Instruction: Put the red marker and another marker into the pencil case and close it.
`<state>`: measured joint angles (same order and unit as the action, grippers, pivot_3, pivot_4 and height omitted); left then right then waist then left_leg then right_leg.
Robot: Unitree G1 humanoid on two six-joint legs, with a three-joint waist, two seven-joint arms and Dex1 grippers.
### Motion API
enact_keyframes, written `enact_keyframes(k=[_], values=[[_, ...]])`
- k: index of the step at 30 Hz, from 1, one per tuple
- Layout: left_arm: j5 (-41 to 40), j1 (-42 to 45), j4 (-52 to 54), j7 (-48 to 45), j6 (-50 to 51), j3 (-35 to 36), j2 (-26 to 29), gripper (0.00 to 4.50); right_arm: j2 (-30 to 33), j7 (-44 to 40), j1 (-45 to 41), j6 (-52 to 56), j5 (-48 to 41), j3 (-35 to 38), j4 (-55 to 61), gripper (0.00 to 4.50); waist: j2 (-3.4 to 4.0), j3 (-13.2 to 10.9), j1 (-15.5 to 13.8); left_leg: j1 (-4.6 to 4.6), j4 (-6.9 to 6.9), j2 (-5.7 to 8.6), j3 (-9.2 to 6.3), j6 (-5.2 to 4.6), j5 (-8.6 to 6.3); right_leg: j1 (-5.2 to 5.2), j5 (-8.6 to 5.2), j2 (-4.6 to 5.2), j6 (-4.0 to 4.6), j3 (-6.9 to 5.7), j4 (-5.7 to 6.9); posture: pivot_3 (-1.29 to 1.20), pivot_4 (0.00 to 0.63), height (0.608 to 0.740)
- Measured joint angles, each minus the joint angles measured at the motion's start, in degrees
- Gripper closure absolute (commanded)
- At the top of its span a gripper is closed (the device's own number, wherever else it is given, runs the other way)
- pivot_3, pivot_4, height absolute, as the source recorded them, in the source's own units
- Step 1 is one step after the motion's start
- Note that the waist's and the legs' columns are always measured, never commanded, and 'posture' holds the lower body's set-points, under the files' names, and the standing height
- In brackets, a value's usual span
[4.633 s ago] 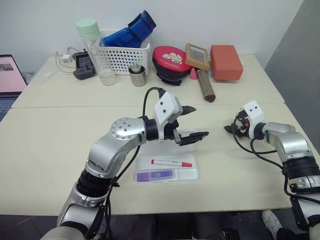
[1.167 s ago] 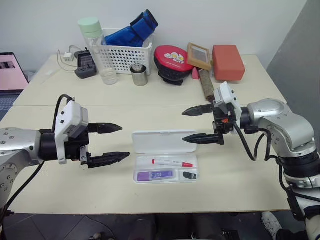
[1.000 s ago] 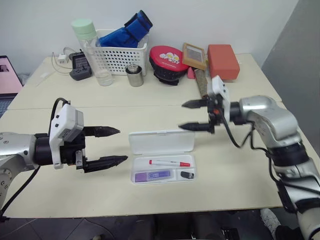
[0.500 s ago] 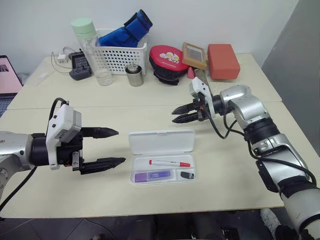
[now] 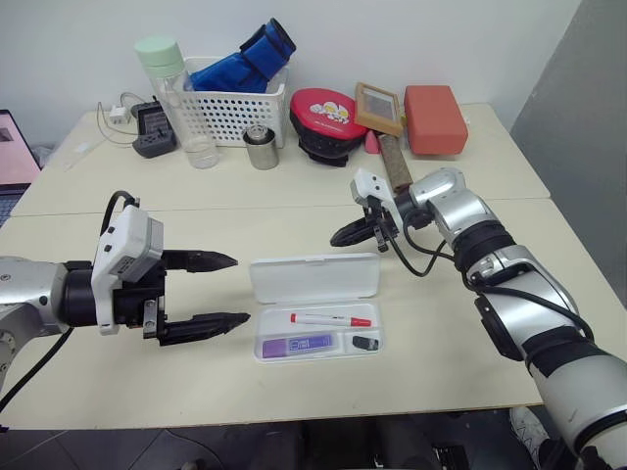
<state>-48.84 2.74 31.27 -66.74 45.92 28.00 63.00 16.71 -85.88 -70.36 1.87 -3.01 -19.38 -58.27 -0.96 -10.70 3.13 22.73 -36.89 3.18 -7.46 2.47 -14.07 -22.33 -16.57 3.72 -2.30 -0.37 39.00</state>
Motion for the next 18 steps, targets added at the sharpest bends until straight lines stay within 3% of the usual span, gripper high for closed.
enact_keyframes(k=[18], values=[[0.03,0.34,-0.40,0.11,-0.13,-0.01,0.64,0.00,3.85,-2.22,11.21,8.27,-0.08,-4.42,26.55,4.47,0.00,0.00,-0.23,0.01,-0.01,-0.02,-0.02,-0.01,-0.02,-0.01,0.00,0.01,0.00,-0.01,0.00,0.00,0.150,0.740]])
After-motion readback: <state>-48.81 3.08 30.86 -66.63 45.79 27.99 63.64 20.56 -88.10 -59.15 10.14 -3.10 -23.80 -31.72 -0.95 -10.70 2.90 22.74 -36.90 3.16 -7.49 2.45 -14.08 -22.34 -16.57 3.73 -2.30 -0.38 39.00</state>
